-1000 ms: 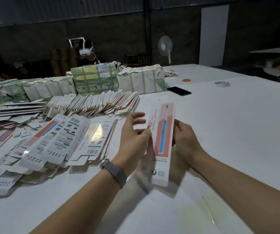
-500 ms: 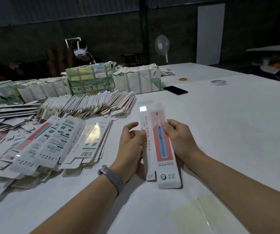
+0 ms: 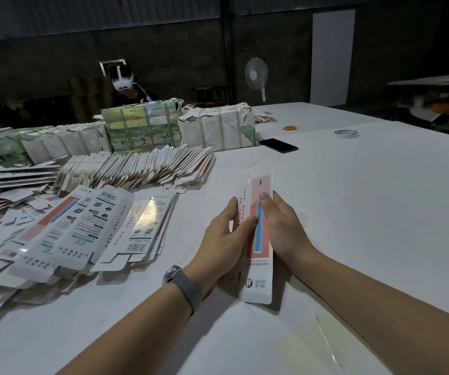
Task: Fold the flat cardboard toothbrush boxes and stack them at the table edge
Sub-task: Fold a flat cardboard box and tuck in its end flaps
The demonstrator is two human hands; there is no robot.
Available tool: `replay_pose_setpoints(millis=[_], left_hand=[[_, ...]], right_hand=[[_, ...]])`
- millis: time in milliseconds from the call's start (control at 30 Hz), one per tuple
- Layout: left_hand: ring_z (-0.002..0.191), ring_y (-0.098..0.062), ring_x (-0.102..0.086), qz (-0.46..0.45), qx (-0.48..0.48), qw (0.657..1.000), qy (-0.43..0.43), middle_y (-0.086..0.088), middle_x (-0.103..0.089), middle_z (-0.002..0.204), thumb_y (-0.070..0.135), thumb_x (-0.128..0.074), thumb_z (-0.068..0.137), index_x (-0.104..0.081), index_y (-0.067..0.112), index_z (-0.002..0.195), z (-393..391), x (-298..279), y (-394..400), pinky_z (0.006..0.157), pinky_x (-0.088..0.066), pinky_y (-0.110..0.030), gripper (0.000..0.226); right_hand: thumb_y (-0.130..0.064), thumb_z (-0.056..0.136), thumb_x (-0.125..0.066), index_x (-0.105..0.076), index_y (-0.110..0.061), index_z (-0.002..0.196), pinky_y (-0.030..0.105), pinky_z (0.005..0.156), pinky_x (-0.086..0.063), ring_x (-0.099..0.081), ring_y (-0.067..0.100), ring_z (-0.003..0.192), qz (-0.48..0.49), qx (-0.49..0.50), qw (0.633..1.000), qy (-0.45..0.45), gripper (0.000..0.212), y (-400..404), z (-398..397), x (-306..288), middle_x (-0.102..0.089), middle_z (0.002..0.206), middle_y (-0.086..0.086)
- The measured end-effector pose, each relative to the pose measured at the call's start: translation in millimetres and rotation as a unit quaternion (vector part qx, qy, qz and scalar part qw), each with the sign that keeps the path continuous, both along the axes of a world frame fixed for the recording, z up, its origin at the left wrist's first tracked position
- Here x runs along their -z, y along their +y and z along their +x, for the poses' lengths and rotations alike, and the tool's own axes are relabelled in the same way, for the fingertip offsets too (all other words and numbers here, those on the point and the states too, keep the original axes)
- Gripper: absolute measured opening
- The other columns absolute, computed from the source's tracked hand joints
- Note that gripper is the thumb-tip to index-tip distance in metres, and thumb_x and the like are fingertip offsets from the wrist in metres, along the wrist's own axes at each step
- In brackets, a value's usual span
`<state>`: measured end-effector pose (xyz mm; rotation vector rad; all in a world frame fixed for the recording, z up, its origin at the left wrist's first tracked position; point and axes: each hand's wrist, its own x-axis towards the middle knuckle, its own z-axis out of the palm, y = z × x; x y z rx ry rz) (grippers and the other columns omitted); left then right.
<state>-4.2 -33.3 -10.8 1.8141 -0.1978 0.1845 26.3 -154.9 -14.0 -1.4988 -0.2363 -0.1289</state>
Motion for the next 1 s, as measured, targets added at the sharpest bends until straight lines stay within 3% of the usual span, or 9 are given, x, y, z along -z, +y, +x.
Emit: replay_pose_setpoints(millis=[133, 300, 467, 533, 633, 767, 900, 1000], left_hand=[[0.119, -0.02, -0.065, 0.025, -0.01, 1.0, 0.009, 0.001, -0.059, 0.142, 0.034, -0.049, 0.106, -0.038, 0.022, 0.155, 2, 2, -4, 0.102, -0.054, -0.043, 0.052], [0.124, -0.017, -0.061, 0.022, -0.014, 0.999, -0.018, 0.002, -0.063, 0.135, 0.031, -0.042, 0.109, -0.047, 0.022, 0.146, 3, 4, -10, 0.108, -0.047, -0.045, 0.039], [0.134, -0.012, -0.053, -0.011, -0.021, 1.0, -0.016, 0.001, -0.053, 0.149, 0.036, -0.038, 0.109, -0.037, 0.02, 0.155, 5, 9, -14, 0.114, -0.043, -0.04, 0.048], [0.126, -0.012, -0.059, -0.032, -0.023, 0.999, -0.026, 0.001, -0.058, 0.143, 0.033, -0.039, 0.109, -0.042, 0.021, 0.152, 4, 10, -12, 0.108, -0.049, -0.039, 0.045], [0.114, -0.009, -0.066, -0.054, -0.022, 0.997, -0.053, 0.004, -0.066, 0.131, 0.026, -0.04, 0.11, -0.05, 0.022, 0.145, 3, 9, -10, 0.099, -0.054, -0.032, 0.037], [0.092, -0.01, -0.073, -0.097, -0.013, 0.995, -0.033, 0.003, -0.074, 0.108, 0.031, -0.042, 0.108, -0.057, 0.024, 0.137, 2, 10, -7, 0.076, -0.058, -0.024, 0.033], [0.085, -0.013, -0.074, -0.113, -0.004, 0.993, -0.019, 0.001, -0.075, 0.102, 0.032, -0.043, 0.108, -0.058, 0.033, 0.129, 2, 11, -5, 0.069, -0.057, -0.021, 0.026], [0.081, -0.017, -0.076, -0.153, 0.013, 0.988, 0.015, -0.001, -0.077, 0.096, 0.033, -0.05, 0.106, -0.057, 0.027, 0.129, 5, 10, -1, 0.067, -0.058, -0.024, 0.025]], right_hand=[[-0.033, 0.108, -0.037, -0.056, -0.035, 0.109, 0.028, 0.096, -0.051, -0.066, 0.01, 0.103, -0.007, 0.007, 1.0, 0.008, 0.019, 2, 0, -3, -0.064, 0.103, -0.019], [-0.031, 0.108, -0.038, -0.051, -0.022, 0.134, 0.031, 0.106, -0.045, -0.06, 0.015, 0.12, -0.008, -0.005, 1.0, 0.011, 0.031, 5, 0, -2, -0.063, 0.126, -0.006], [-0.036, 0.107, -0.039, -0.045, -0.034, 0.131, 0.039, 0.111, -0.043, -0.059, 0.008, 0.118, -0.017, -0.011, 1.0, -0.001, 0.025, 6, 1, 0, -0.062, 0.121, -0.017], [-0.04, 0.106, -0.039, -0.042, -0.038, 0.13, 0.041, 0.11, -0.044, -0.06, 0.01, 0.116, -0.033, -0.005, 0.999, -0.007, 0.025, 5, 2, 1, -0.06, 0.117, -0.022], [-0.043, 0.105, -0.041, -0.042, -0.031, 0.141, 0.042, 0.107, -0.046, -0.061, 0.013, 0.116, -0.041, 0.018, 0.999, -0.016, 0.038, 4, 1, 0, -0.061, 0.125, -0.012], [-0.048, 0.103, -0.042, -0.043, -0.031, 0.141, 0.036, 0.096, -0.054, -0.066, 0.014, 0.106, -0.057, 0.024, 0.998, -0.024, 0.042, 0, 1, 0, -0.064, 0.124, -0.006], [-0.047, 0.101, -0.046, -0.042, -0.039, 0.129, 0.029, 0.084, -0.059, -0.069, 0.013, 0.098, -0.07, 0.013, 0.997, -0.02, 0.029, -4, 4, -1, -0.064, 0.118, -0.009], [-0.042, 0.103, -0.047, -0.052, -0.032, 0.124, 0.031, 0.081, -0.061, -0.074, 0.016, 0.09, -0.044, -0.02, 0.999, -0.005, 0.024, -8, 4, -3, -0.071, 0.11, -0.002]])
